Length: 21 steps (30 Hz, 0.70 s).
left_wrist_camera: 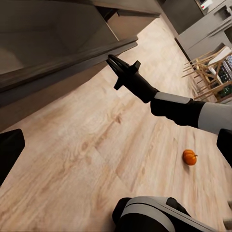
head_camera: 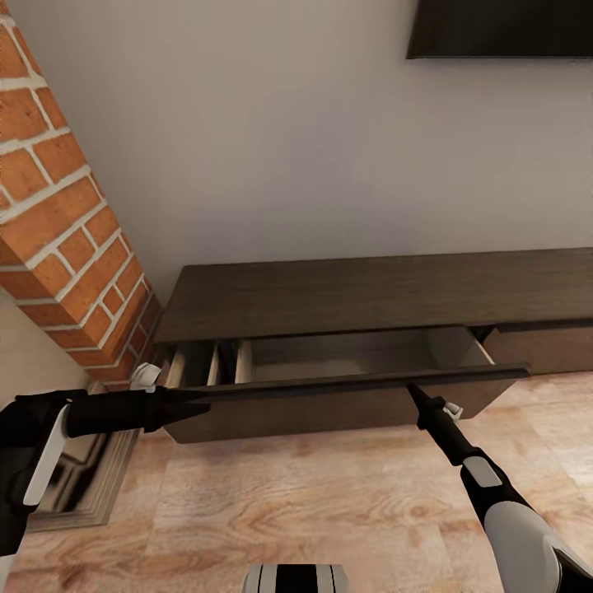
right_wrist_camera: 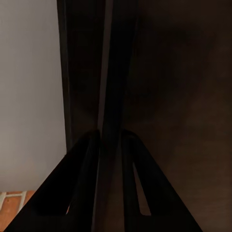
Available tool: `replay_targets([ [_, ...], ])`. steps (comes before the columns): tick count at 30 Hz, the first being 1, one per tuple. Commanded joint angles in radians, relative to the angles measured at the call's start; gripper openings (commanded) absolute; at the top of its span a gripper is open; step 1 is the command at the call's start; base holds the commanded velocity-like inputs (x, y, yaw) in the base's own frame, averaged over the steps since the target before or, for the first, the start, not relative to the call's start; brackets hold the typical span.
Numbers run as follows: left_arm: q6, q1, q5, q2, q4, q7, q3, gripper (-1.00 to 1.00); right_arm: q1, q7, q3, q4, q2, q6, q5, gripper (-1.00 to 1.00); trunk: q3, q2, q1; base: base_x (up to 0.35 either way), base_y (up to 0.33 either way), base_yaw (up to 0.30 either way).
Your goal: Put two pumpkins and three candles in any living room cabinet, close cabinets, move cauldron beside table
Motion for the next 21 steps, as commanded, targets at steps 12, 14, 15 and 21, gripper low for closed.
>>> replay_targets([
  [12, 0.009, -0.001, 0.002, 0.0, 0.0, -0.003, 0.0, 1.0, 0.0, 0.003, 0.014, 0.003, 0.0, 0.011, 0.008, -1.0, -0.001, 0.0, 0.0, -0.062, 0.0, 0.0],
  [14, 0.009, -0.001, 0.002, 0.0, 0.0, -0.003, 0.0, 1.0, 0.0, 0.003, 0.014, 0.003, 0.0, 0.012, 0.008, -1.0, -0.001, 0.0, 0.0, -0.041, 0.0, 0.0],
  [15, 0.009, -0.001, 0.002, 0.0, 0.0, -0.003, 0.0, 1.0, 0.0, 0.003, 0.014, 0.003, 0.0, 0.011, 0.008, -1.0, -0.001, 0.0, 0.0, -0.079, 0.0, 0.0],
  [21, 0.009, -0.001, 0.002, 0.0, 0.0, -0.003, 0.001, 1.0, 0.0, 0.003, 0.014, 0.003, 0.001, 0.011, 0.008, -1.0, -0.001, 0.0, 0.0, -0.067, 0.0, 0.0],
])
